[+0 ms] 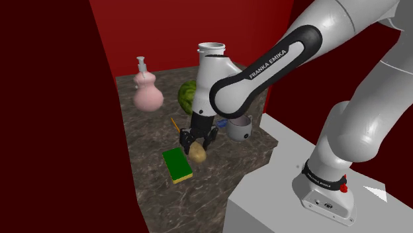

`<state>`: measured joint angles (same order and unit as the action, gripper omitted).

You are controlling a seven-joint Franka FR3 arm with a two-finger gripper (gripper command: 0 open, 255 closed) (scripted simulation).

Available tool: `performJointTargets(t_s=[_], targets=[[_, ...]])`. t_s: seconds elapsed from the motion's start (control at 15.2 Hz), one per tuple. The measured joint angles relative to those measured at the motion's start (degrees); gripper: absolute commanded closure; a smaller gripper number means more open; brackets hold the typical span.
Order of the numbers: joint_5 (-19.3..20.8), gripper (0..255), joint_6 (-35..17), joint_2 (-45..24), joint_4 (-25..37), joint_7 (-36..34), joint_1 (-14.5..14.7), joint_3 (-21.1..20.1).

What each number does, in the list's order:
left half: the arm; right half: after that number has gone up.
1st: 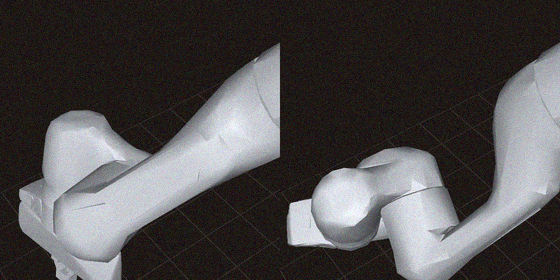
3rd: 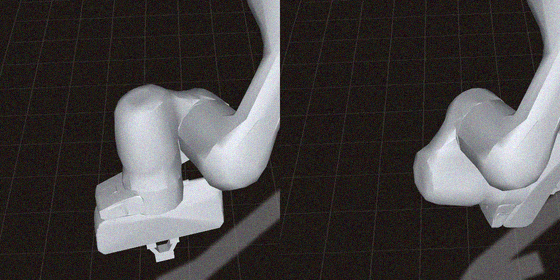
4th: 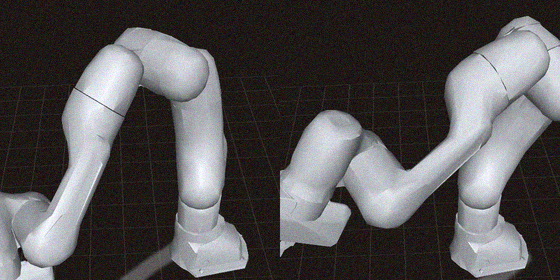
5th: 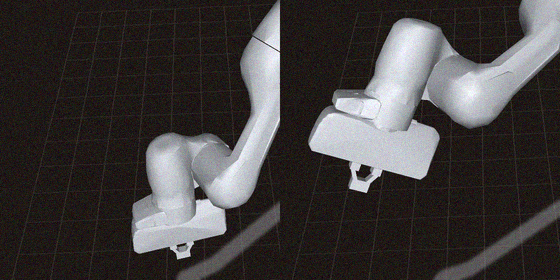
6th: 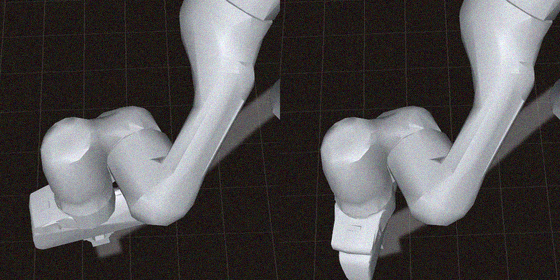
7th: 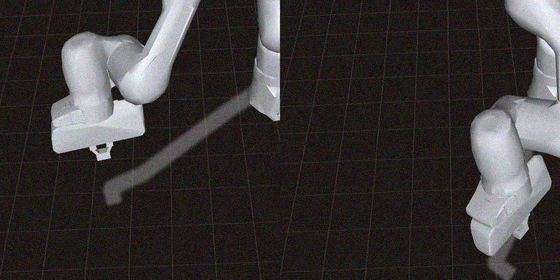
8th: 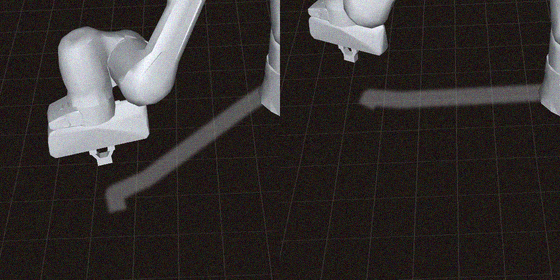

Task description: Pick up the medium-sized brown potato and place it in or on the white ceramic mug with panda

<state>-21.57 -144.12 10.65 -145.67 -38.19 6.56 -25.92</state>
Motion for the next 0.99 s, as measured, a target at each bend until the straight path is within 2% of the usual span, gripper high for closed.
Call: performJointTargets(t_s=[0.99], targets=[[0.67, 255, 13.35, 7.84, 5.74, -1.47, -0.21, 1.83]])
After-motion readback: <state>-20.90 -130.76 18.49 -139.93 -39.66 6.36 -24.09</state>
